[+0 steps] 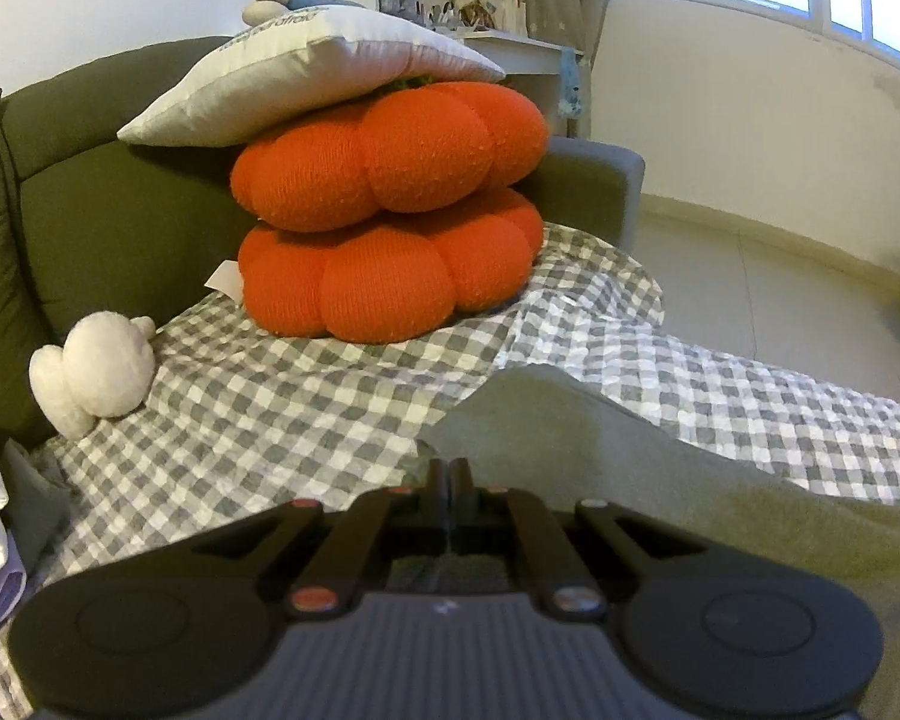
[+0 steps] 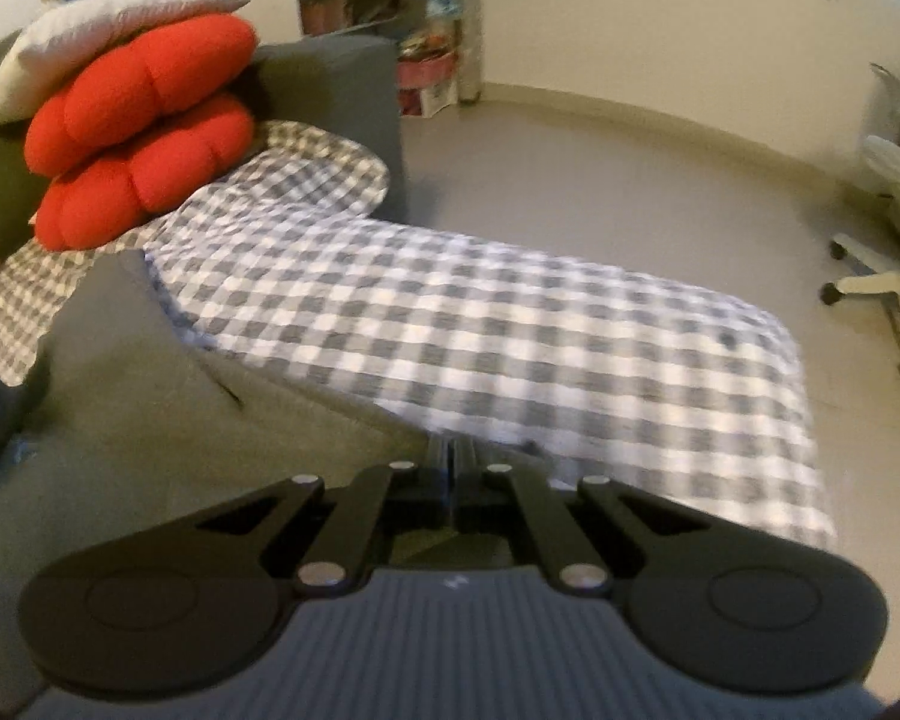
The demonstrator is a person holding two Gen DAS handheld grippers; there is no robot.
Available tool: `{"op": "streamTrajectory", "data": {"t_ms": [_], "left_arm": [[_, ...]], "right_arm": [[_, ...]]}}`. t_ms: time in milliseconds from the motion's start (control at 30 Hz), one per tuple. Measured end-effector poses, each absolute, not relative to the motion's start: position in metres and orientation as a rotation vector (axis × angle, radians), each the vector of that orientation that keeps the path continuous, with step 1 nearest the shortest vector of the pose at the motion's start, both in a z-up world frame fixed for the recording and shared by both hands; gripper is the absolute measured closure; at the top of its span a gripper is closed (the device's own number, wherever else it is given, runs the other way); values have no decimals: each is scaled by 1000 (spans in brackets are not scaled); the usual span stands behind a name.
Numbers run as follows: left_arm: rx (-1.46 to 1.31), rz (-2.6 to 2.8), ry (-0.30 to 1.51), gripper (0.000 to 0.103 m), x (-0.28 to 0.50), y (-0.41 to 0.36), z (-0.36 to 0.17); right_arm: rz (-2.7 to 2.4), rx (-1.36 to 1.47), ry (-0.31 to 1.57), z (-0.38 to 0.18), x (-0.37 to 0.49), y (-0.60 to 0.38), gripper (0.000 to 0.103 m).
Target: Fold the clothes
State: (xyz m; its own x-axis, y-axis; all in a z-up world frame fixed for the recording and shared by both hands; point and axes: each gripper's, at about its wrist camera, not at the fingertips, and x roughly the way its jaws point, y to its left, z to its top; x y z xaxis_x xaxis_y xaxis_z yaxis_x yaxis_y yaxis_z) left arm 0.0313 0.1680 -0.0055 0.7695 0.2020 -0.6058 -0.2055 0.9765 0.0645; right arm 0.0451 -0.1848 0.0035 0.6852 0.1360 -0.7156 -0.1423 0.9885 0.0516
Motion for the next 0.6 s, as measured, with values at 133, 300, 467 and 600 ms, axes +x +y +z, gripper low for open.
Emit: {"op": "streamTrajectory", "data": {"t_ms": [133,300,467,600], "left_arm": [[-11,210,655,103,25,164,-1],[-17,201,657,103,17,162,3],[-23,194,674,102,13,163,1],[-38,188,704,97,15,167,-4]], "right_arm": [[75,-28,776,17,17,-211,103],[33,6,784,25,-13,-245,103],[82,54,811,22,-23,-247,90],[125,45,814,17,-16,-230,67]]}}
